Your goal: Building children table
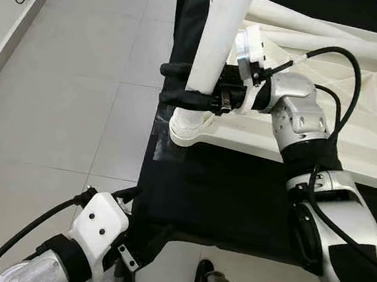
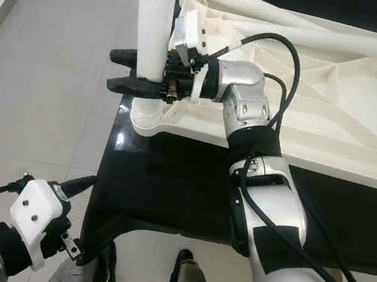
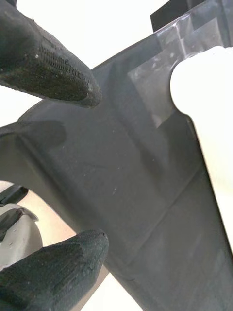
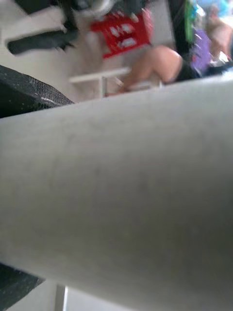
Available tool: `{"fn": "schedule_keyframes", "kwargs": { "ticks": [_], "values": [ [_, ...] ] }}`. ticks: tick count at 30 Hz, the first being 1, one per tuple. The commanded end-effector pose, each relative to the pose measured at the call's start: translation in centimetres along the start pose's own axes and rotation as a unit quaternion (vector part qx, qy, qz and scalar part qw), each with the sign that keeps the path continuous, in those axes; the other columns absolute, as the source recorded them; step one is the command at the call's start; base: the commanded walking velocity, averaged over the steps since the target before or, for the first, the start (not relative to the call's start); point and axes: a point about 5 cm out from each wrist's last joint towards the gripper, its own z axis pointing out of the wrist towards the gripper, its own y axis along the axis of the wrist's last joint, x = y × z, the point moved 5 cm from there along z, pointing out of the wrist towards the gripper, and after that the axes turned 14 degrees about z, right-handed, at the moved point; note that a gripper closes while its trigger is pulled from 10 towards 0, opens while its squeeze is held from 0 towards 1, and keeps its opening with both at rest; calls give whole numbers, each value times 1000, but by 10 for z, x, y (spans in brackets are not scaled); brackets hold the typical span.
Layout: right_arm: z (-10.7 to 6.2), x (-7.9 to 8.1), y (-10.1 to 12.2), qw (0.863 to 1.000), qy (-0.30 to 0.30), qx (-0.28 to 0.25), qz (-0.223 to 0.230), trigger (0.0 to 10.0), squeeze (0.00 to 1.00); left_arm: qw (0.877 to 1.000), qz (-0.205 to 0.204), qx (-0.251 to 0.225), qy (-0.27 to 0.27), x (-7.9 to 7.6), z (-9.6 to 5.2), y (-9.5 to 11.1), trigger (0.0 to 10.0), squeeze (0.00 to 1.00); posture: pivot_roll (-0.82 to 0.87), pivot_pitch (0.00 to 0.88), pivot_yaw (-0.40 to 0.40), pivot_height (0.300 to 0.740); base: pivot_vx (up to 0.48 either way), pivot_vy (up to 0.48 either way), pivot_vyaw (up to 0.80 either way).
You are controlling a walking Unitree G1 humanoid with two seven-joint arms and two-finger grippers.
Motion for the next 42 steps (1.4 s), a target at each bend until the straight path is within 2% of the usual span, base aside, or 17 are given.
{"fn": "schedule_keyframes", "kwargs": {
  "ticks": [1, 3, 6, 14, 17, 19, 21, 22, 23, 25, 26, 27, 35, 42],
  "values": [
    [5, 8, -26, 998, 34, 48, 36, 10000, 0, 1000, -1, 4, -4, -5, -2, -1, 10000, 0, 78, 421, -23, 740, 0, 0, 0],
    [15, 15, -22, 994, 69, 82, 10, 10000, 0, 1000, 0, 1, -4, -4, 0, -1, 10000, 0, 77, 421, -31, 740, 0, 0, 0],
    [21, 17, -21, 991, 85, 102, -3, 10000, 0, 1000, 1, 0, -3, -4, 1, -1, 10000, 0, 74, 420, -35, 740, 0, 0, 0],
    [30, 21, -18, 987, 107, 119, -14, 10000, 0, 1000, 3, -4, 0, -3, 3, -2, 10000, 0, 69, 418, -41, 740, 0, 0, 0],
    [35, 18, -13, 989, 104, 100, -3, 10000, 0, 1000, 4, -4, 2, -2, 4, -2, 10000, 0, 63, 414, -46, 740, 0, 0, 0],
    [38, 10, -8, 994, 85, 70, 19, 10000, 0, 1000, 4, -5, 3, -2, 5, -3, 10000, 0, 59, 411, -48, 740, 0, 0, 0],
    [38, 10, -8, 994, 85, 70, 19, 10000, 0, 1000, 4, -5, 3, -2, 5, -3, 10000, 0, 59, 411, -48, 740, 0, 0, 0],
    [39, 3, -5, 996, 58, 52, 40, 10000, 0, 1000, 4, -5, 4, -2, 6, -3, 10000, 0, 60, 408, -49, 740, 0, 0, 0],
    [39, 3, -5, 996, 58, 52, 40, 10000, 0, 1000, 4, -5, 4, -2, 6, -3, 10000, 0, 60, 408, -49, 740, 0, 0, 0],
    [41, -9, -4, 997, 3, 20, 73, 10000, 0, 1000, 6, -6, 5, -1, 7, -4, 10000, 0, 57, 404, -48, 740, 0, 0, 0],
    [41, -9, -4, 997, 3, 20, 73, 10000, 0, 1000, 6, -6, 5, -1, 7, -4, 10000, 0, 57, 404, -48, 740, 0, 0, 0],
    [41, -14, -8, 996, -23, 13, 84, 10000, 0, 1000, 7, -7, 6, -1, 8, -4, 10000, 0, 57, 404, -47, 740, 0, 0, 0],
    [40, -17, -22, 993, -52, 11, 104, 10000, 0, 1000, 9, -8, 6, 0, 10, -5, 10000, 0, 53, 398, -46, 740, 0, 0, 0],
    [37, -12, -21, 992, -34, -25, 117, 10000, 0, 1000, 11, -8, 7, 1, 11, -6, 10000, 0, 53, 394, -46, 740, 0, 0, 0]
  ]
}}
